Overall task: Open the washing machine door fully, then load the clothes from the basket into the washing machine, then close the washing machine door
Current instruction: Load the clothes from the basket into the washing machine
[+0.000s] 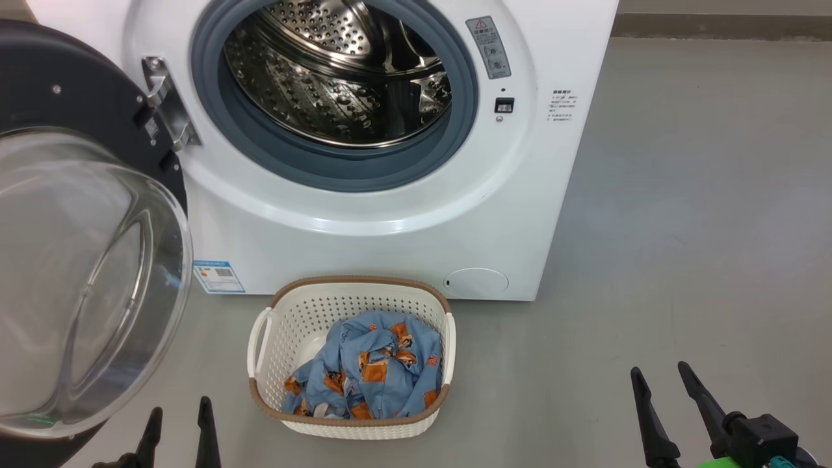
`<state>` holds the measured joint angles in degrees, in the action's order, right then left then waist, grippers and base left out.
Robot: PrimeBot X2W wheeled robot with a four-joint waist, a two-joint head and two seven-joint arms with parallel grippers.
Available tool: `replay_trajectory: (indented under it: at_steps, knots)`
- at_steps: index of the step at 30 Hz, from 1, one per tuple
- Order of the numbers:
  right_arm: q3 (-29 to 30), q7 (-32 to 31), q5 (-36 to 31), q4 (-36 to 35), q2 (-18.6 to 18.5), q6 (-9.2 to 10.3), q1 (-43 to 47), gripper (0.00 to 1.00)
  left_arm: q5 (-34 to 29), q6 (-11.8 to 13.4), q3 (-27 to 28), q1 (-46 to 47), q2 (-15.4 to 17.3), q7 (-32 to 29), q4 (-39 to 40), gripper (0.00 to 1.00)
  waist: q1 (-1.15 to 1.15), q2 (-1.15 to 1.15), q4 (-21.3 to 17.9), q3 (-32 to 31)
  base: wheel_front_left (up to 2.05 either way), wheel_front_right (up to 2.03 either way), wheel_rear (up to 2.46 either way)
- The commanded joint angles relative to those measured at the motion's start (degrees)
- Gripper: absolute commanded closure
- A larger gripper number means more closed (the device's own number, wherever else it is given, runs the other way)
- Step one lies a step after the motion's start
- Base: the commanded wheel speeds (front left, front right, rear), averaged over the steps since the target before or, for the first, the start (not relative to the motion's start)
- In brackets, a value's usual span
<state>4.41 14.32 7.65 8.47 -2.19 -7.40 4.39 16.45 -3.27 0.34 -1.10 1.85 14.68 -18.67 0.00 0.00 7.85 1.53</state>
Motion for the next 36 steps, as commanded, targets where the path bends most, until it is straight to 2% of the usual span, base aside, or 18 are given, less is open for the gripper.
replay_trajectory:
  at_steps: [1,19,36]
  knots:
    - [-1.43,0.68,0.63,-1.45,-0.69,-0.09,-1.36,0.00,-0.30,-0.03,1.96,1.19,1.03,0.32,0.97,0.00,0.00,0.00,-0.07,0.28,1.02,-1.02,0.00]
    - [-1.11,0.68,0.54,-1.61,-0.69,-0.09,-2.24,0.00,-0.79,1.77,2.68,2.17,1.03,0.32,1.87,0.00,0.00,0.00,-0.15,2.02,1.57,-1.57,0.00]
    - [-0.90,0.68,0.27,-1.45,-0.69,-0.09,-2.82,0.00,0.66,1.26,1.77,2.39,1.03,0.32,1.56,0.00,0.00,0.00,-0.10,2.88,0.17,-0.17,0.00]
